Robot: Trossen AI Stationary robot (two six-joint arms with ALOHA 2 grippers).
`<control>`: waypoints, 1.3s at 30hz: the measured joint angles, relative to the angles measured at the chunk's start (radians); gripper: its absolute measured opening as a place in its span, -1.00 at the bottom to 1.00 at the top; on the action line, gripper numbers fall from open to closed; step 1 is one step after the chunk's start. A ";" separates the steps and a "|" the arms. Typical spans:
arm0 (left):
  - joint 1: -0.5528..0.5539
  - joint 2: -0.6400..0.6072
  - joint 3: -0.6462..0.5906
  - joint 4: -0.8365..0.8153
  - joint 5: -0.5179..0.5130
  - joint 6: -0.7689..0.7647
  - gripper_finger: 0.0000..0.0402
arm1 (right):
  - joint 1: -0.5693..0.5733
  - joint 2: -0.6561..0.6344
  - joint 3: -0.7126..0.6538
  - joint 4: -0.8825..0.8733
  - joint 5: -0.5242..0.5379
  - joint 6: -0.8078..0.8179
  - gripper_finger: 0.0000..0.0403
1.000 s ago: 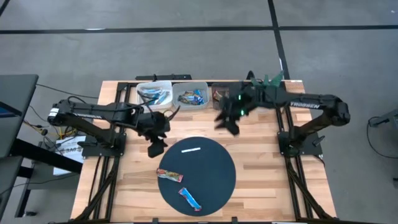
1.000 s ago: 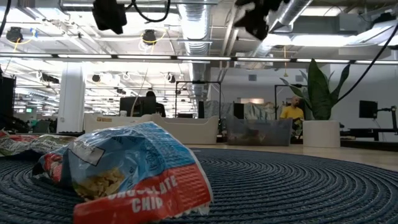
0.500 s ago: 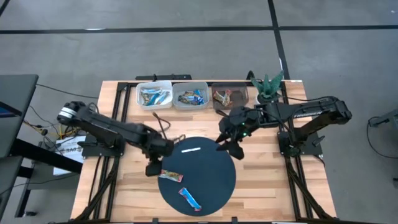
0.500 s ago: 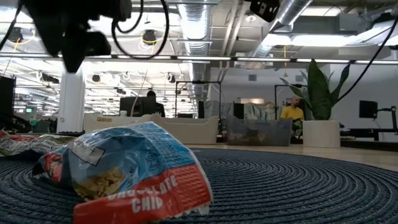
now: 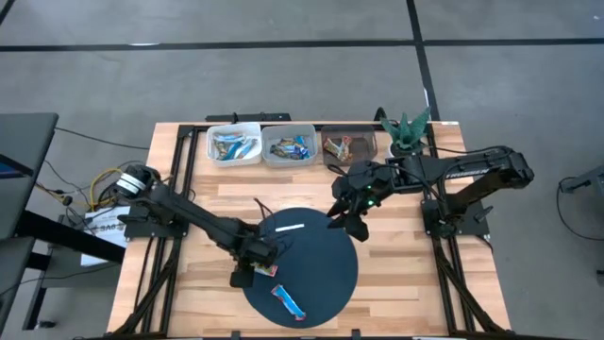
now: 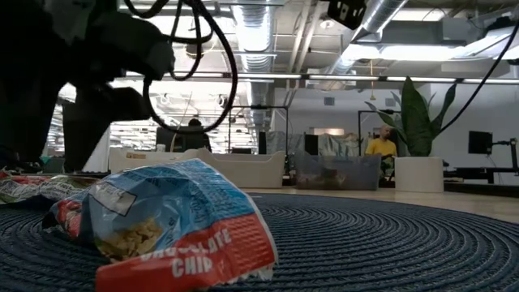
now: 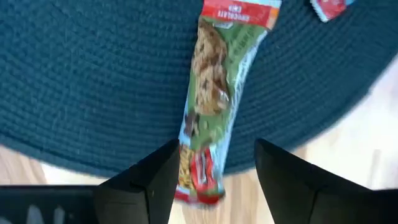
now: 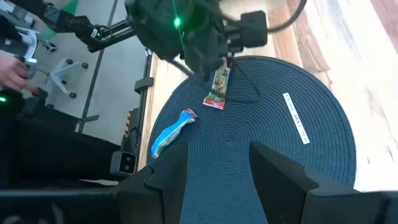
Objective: Pick and place Granola Bars by type
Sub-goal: Put the red granola bar into the black bin
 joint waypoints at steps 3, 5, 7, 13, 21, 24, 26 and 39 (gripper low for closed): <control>-0.010 0.041 0.000 0.013 -0.050 0.000 -0.01 | 0.000 0.000 0.000 0.003 -0.002 0.008 -0.20; -0.010 0.066 0.000 0.017 -0.049 0.000 -0.01 | 0.000 0.000 0.000 0.006 -0.002 0.014 -0.20; -0.011 0.087 0.000 0.037 -0.027 0.003 -0.01 | 0.000 0.000 0.000 0.006 -0.002 0.015 -0.21; -0.025 0.114 0.004 0.049 -0.030 0.003 -0.03 | 0.005 0.000 0.000 0.006 -0.002 0.018 -0.22; -0.025 0.112 0.009 0.040 0.007 0.000 -0.51 | 0.013 0.000 0.000 0.005 -0.001 0.017 -0.24; -0.025 0.108 0.010 0.039 0.031 -0.025 -0.71 | 0.013 0.000 0.000 0.005 -0.001 0.017 -0.25; -0.023 0.088 0.010 0.038 0.028 -0.045 -0.80 | 0.013 0.000 0.000 0.005 -0.001 0.017 -0.26; 0.186 -0.349 0.010 0.088 -0.257 -0.319 -0.81 | -0.016 0.000 0.000 0.034 0.072 0.082 -0.30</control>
